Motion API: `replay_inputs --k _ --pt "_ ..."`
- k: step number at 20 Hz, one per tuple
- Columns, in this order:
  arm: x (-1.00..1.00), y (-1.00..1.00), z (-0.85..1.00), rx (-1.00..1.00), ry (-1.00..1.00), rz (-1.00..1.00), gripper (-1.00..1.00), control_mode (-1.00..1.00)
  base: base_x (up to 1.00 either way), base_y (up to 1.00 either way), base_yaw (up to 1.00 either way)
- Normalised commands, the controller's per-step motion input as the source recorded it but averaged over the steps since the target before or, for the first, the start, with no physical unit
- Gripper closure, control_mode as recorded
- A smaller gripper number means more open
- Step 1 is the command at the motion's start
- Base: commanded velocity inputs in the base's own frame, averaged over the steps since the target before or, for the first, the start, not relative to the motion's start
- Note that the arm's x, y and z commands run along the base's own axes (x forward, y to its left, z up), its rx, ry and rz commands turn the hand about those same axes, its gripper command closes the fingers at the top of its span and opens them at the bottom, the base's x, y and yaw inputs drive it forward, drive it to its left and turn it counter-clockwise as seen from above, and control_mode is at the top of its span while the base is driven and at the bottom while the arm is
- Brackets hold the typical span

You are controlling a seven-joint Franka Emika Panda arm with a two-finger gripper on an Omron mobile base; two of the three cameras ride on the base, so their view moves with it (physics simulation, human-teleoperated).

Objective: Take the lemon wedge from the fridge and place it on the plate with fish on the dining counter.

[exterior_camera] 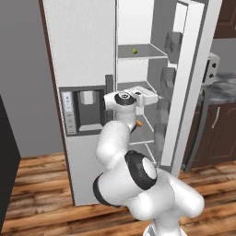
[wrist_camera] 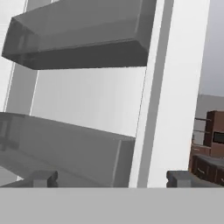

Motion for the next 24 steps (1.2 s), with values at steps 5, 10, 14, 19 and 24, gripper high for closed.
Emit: replay_inputs --k 5,10,14,19,24 --pt "0.51 -0.32 0.00 0.04 0.07 -0.11 -1.00 -1.00 0.00 0.00 0.00" --pt "0.19 -0.48 -0.06 0.05 0.03 -0.10 -1.00 -1.00 0.00 0.00 0.00" --pt "0.01 -0.59 -0.09 0.04 0.01 -0.12 -1.00 -1.00 0.00 0.00 0.00" --pt "-0.46 -0.85 -0.01 0.15 0.00 -0.14 -1.00 -1.00 0.00 0.00 0.00" --pt "-0.95 -0.98 0.00 0.25 0.00 -0.30 -1.00 -1.00 0.00 0.00 0.00"
